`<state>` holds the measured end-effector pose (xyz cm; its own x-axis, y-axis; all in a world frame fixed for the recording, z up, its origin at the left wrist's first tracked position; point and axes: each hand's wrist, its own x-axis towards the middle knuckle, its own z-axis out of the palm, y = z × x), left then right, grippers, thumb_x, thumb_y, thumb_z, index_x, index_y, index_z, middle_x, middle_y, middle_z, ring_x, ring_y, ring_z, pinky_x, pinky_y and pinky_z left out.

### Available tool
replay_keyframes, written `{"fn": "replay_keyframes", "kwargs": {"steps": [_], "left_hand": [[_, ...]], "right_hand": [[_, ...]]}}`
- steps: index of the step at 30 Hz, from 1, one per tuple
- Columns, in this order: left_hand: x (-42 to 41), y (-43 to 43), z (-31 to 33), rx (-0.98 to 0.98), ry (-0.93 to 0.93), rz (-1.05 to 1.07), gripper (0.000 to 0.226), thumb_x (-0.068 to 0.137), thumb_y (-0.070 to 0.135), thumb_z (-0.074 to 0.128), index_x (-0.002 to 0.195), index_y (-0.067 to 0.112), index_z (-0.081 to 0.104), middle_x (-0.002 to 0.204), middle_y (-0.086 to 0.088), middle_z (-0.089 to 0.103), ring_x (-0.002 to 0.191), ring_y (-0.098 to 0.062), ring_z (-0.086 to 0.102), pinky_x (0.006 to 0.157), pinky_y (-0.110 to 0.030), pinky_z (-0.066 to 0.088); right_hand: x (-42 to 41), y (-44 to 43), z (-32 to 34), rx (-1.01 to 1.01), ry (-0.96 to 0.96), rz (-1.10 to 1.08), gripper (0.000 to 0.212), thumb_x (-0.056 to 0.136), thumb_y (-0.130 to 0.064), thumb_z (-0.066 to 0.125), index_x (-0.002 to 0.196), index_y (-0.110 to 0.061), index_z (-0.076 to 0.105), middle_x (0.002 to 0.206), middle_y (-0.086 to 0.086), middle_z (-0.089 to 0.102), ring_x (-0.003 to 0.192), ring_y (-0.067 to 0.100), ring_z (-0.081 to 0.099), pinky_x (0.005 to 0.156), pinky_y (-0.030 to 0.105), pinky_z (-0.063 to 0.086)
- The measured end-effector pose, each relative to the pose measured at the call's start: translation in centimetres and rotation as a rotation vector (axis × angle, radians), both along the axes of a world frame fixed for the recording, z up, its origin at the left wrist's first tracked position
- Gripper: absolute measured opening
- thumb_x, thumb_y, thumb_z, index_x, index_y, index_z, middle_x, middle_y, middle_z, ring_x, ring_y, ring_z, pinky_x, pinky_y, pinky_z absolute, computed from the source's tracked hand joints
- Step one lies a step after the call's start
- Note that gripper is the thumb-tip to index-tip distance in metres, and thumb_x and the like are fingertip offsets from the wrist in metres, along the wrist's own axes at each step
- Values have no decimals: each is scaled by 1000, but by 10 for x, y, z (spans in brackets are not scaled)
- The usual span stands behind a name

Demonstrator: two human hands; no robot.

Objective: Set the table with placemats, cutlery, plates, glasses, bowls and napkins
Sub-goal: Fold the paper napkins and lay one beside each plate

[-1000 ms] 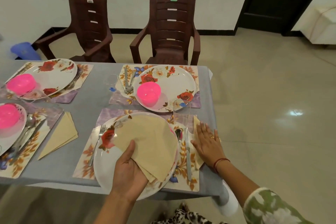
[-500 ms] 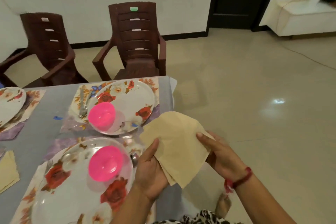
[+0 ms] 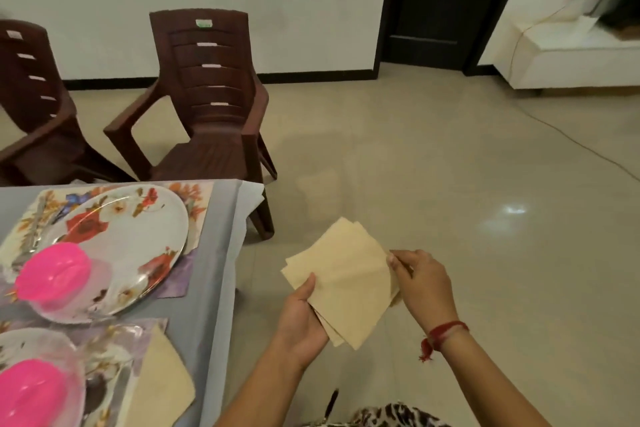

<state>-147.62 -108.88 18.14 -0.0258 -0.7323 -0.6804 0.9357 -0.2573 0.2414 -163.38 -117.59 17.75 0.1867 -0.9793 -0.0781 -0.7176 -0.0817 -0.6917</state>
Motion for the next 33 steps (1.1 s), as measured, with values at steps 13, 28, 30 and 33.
{"fn": "replay_keyframes", "kwargs": {"steps": [13, 28, 30, 33], "left_hand": [[0, -119, -7, -3, -255, 2, 31, 99, 30, 39, 115, 12, 58, 117, -19, 65, 109, -36, 59, 96, -51, 44], [100, -323, 0, -71, -298, 124, 37, 99, 29, 39, 112, 6, 64, 106, -18, 70, 99, -30, 67, 84, -44, 53], [115, -338, 1, -97, -293, 186, 37, 98, 30, 41, 100, 6, 69, 95, -16, 69, 86, -26, 69, 73, -38, 55], [138, -357, 4, -110, -302, 263, 41, 99, 35, 38, 110, 6, 65, 98, -15, 71, 91, -27, 69, 76, -38, 55]], "right_hand": [[19, -137, -6, 614, -574, -105, 22, 84, -27, 68, 97, -10, 64, 94, 8, 67, 84, 25, 65, 63, 38, 58], [166, -290, 38, 368, -597, 240, 33, 82, -28, 71, 113, -21, 62, 107, -3, 68, 102, 14, 63, 81, 25, 53], [186, -294, 46, 240, -373, 499, 54, 79, -59, 58, 125, -29, 57, 121, -18, 59, 111, 1, 55, 94, 22, 46], [210, -317, 46, 38, -178, 607, 75, 76, -78, 29, 132, -31, 49, 123, -24, 45, 116, -2, 44, 97, 20, 36]]}}
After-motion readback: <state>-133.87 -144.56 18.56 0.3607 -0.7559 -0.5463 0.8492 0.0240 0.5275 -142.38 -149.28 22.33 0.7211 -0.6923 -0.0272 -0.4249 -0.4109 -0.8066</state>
